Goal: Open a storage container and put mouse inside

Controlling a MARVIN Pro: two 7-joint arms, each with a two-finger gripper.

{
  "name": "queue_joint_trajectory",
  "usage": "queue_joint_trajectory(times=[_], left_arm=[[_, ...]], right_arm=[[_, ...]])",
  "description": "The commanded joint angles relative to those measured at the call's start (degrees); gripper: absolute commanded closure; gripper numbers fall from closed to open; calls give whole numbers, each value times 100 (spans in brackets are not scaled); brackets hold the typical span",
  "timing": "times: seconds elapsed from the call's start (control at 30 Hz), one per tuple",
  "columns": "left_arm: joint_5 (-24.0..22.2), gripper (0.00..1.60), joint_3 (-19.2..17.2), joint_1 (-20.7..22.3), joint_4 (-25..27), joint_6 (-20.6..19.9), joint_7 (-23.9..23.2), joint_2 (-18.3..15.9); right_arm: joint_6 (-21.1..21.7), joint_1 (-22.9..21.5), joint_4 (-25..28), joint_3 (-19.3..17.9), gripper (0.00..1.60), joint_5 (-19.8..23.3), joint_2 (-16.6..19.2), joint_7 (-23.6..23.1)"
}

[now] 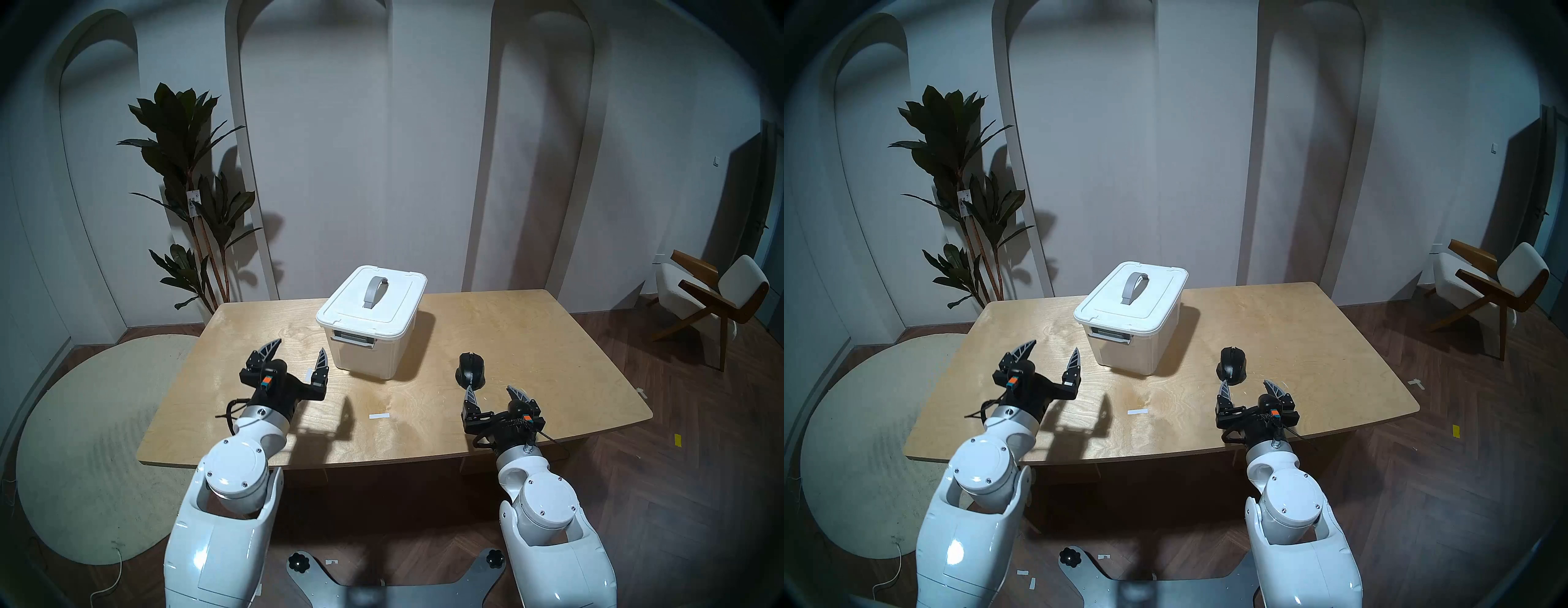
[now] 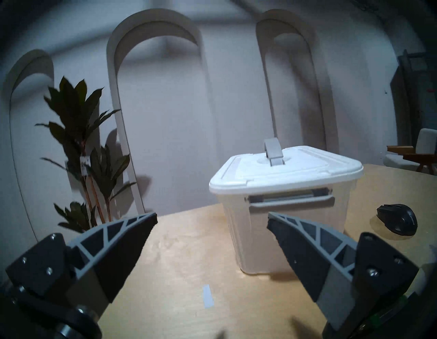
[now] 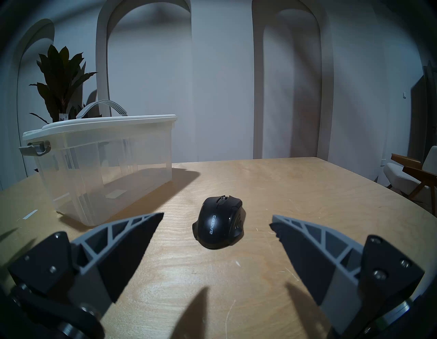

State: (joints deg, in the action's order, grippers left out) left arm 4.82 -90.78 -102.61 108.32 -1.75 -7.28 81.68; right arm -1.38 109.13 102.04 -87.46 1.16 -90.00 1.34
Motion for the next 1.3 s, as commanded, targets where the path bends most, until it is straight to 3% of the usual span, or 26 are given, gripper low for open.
queue_joint_trajectory(times=[0.0,0.33,0.53,0.87,1.27], left_arm=[[-191,0,-49,616,328,-329,-637,-472],[-301,0,-272,1208,433,-1177,-1289,-886],[-234,0,20,1544,464,-1440,-1485,-977],[-421,0,559,2077,309,-1901,-1674,-605],[-436,0,954,2775,-460,-2325,-1589,39]], right_arm=[[-27,-33,102,-13,0,-10,11,6],[-29,-39,91,-11,0,-1,14,6],[-30,-42,86,-10,0,3,14,7],[-30,-50,69,-9,0,11,15,6],[-32,-61,47,-8,0,21,15,6]])
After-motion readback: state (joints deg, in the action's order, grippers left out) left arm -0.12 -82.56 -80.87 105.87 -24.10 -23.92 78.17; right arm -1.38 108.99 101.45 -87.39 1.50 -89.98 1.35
